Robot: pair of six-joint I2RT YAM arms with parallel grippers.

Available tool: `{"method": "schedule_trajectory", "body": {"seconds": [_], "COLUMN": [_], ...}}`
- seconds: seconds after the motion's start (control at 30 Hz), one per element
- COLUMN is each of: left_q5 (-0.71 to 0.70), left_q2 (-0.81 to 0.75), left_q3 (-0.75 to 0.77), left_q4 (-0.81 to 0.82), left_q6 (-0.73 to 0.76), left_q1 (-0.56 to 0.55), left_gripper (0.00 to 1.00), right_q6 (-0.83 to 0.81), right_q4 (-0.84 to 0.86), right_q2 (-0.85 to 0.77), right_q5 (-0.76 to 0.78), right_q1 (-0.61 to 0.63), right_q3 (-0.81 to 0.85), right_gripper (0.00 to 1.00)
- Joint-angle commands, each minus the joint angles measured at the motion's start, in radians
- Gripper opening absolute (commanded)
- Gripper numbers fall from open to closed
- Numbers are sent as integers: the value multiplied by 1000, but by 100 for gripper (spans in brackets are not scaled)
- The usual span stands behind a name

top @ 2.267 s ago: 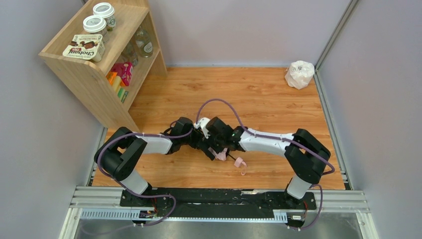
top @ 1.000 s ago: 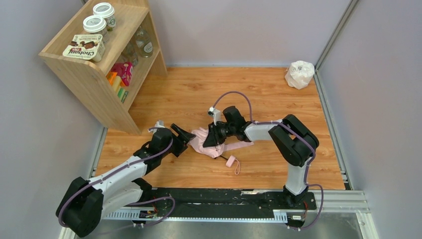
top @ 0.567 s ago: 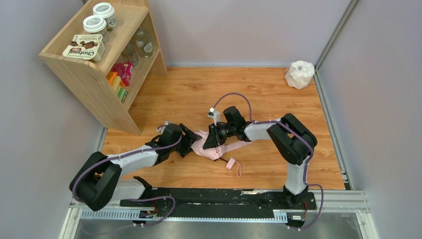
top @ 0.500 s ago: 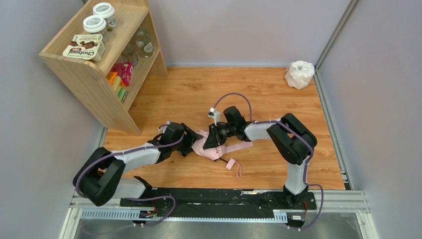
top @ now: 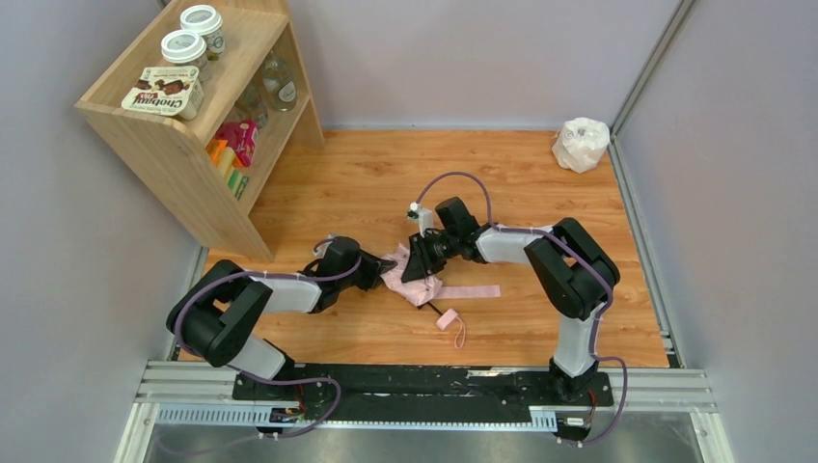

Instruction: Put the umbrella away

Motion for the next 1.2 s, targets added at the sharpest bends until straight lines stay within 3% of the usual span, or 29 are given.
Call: {"method": "schedule_trajectory", "body": {"seconds": [0.0,0.1,0.13,0.23,0.33,0.43,0.5,0.6,0.73,0.77,0.83,0.87,0.93,0.97,1.17], "left_q5": [-19,-19,-19,-11,-4,7,12,19,-2,-10,-19,-52,-75,-82,-105], "left_q2": [85,73,71,73,77,82,79,65,-2,-19,-85,-146,-247,-289,-550], "left_q3": [-50,-41,-39,-39,-39,-38,-39,-36,-31,-27,-30,-34,-54,-71,-76], "left_q4": [-174,-195,-200,-203,-194,-191,-192,-194,-240,-276,-293,-301,-309,-310,-430], "left_q6": [28,33,33,25,22,16,11,7,33,43,79,99,120,129,168], "left_q1": [-29,-31,-31,-31,-31,-31,-31,-32,-31,-31,-29,-29,-23,-20,9], "left_gripper": [15,13,12,12,12,12,12,12,18,22,43,50,74,78,79], "right_q6": [-49,-63,-75,-141,-195,-207,-199,-199,-192,-196,-201,-201,-199,-193,-135], "right_q4": [-91,-175,-219,-316,-375,-375,-375,-355,-310,-304,-286,-272,-237,-217,-97], "right_q2": [-29,-64,-85,-121,-124,-100,-63,-5,6,6,3,-3,-24,-33,-66], "right_q5": [-39,95,161,376,602,840,1013,1175,1131,1105,1039,998,864,795,320], "right_q1": [108,127,143,210,299,383,429,473,463,460,447,430,393,362,217], "right_q3": [60,95,106,134,144,118,112,95,58,52,36,25,-4,-18,-75], "right_gripper": [0,29,42,64,77,79,78,67,22,15,2,0,0,0,0]}}
